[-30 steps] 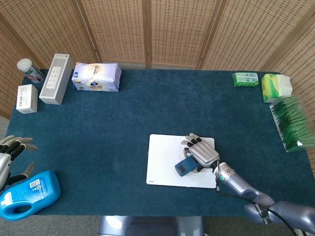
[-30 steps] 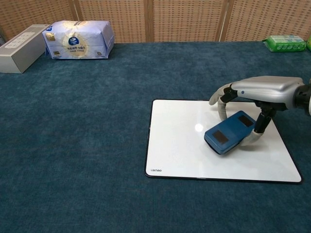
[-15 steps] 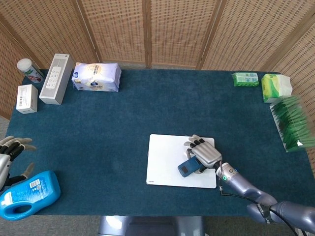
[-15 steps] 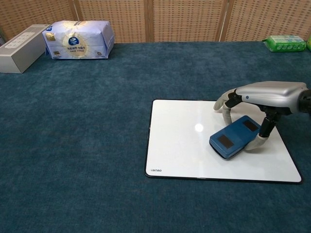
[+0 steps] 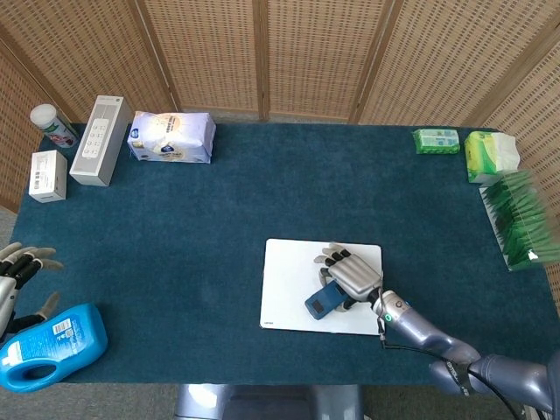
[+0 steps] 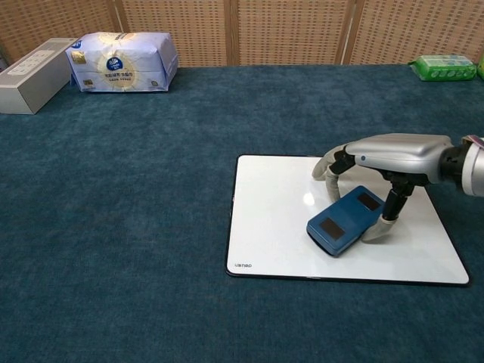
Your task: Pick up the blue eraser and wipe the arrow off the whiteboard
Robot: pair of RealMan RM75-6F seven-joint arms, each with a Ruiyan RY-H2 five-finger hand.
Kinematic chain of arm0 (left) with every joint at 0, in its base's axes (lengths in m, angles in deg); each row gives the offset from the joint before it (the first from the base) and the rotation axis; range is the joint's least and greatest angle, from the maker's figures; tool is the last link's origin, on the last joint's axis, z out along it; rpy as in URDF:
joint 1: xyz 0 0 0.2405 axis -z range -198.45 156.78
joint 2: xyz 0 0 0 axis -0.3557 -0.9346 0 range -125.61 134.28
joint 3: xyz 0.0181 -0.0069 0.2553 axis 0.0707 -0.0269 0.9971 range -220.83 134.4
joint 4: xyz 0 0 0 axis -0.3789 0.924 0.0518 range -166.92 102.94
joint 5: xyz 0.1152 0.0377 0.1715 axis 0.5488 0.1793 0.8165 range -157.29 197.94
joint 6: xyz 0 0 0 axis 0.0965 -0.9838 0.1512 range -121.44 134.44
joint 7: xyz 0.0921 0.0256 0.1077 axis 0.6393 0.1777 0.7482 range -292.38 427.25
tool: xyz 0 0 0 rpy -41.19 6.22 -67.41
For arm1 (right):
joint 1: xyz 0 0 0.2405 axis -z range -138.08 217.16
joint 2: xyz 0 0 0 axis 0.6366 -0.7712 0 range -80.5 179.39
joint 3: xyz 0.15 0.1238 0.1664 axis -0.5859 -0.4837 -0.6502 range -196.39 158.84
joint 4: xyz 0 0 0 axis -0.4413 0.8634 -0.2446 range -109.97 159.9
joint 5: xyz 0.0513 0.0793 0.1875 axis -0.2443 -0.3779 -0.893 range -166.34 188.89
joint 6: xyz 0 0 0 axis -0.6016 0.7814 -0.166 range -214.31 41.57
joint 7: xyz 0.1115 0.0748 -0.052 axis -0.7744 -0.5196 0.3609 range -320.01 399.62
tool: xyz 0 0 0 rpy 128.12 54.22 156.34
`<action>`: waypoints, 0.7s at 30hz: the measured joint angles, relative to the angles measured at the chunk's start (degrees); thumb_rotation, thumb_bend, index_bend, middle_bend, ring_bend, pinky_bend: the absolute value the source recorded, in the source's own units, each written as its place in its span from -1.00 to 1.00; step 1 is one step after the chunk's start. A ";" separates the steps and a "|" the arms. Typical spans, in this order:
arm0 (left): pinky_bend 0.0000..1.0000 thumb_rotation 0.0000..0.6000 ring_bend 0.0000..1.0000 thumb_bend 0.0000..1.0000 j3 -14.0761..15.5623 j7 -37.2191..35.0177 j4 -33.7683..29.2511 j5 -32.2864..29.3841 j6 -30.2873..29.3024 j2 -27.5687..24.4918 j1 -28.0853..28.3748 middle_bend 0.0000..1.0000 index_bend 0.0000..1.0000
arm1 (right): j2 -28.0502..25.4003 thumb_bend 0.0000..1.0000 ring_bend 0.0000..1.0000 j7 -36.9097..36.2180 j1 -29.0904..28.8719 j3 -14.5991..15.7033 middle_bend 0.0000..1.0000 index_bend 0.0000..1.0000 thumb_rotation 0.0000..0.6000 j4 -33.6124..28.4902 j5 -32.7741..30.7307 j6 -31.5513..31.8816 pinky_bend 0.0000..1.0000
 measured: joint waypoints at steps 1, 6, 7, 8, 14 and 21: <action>-0.76 1.00 -0.58 -0.14 0.05 -0.12 0.11 0.05 -0.03 0.05 -0.05 -0.47 -0.30 | 0.28 -0.85 -1.00 -0.06 -0.21 -0.04 -0.65 0.28 1.00 -0.17 0.19 -0.16 -1.00; -0.76 1.00 -0.58 -0.14 0.13 -0.71 0.64 -0.03 -0.26 0.05 -0.28 -0.47 -0.30 | 0.88 -0.85 -1.00 -0.04 -0.79 -0.27 -0.67 0.28 1.00 -1.75 0.62 -0.46 -1.00; -0.76 1.00 -0.58 -0.14 0.15 -0.82 0.76 -0.01 -0.30 0.04 -0.32 -0.47 -0.30 | 0.94 -0.85 -1.00 0.00 -0.85 -0.33 -0.67 0.28 1.00 -2.15 0.65 -0.44 -1.00; -0.76 1.00 -0.58 -0.14 0.16 -0.88 0.80 0.01 -0.33 0.03 -0.33 -0.47 -0.30 | 0.99 -0.85 -1.00 0.07 -0.91 -0.39 -0.67 0.28 1.00 -2.52 0.68 -0.41 -1.00; -0.76 1.00 -0.58 -0.14 0.16 -1.58 1.37 0.03 -0.43 0.24 -0.40 -0.47 -0.30 | 0.55 -0.85 -1.00 1.92 -1.65 -0.88 -0.67 0.28 1.00 -5.61 1.14 -0.25 -1.00; -0.76 1.00 -0.58 -0.14 0.10 -1.69 1.56 -0.05 -0.36 0.26 -0.34 -0.47 -0.30 | -2.06 -0.85 -1.00 3.00 -1.88 -1.56 -0.67 0.28 1.00 -5.68 -0.06 -0.18 -1.00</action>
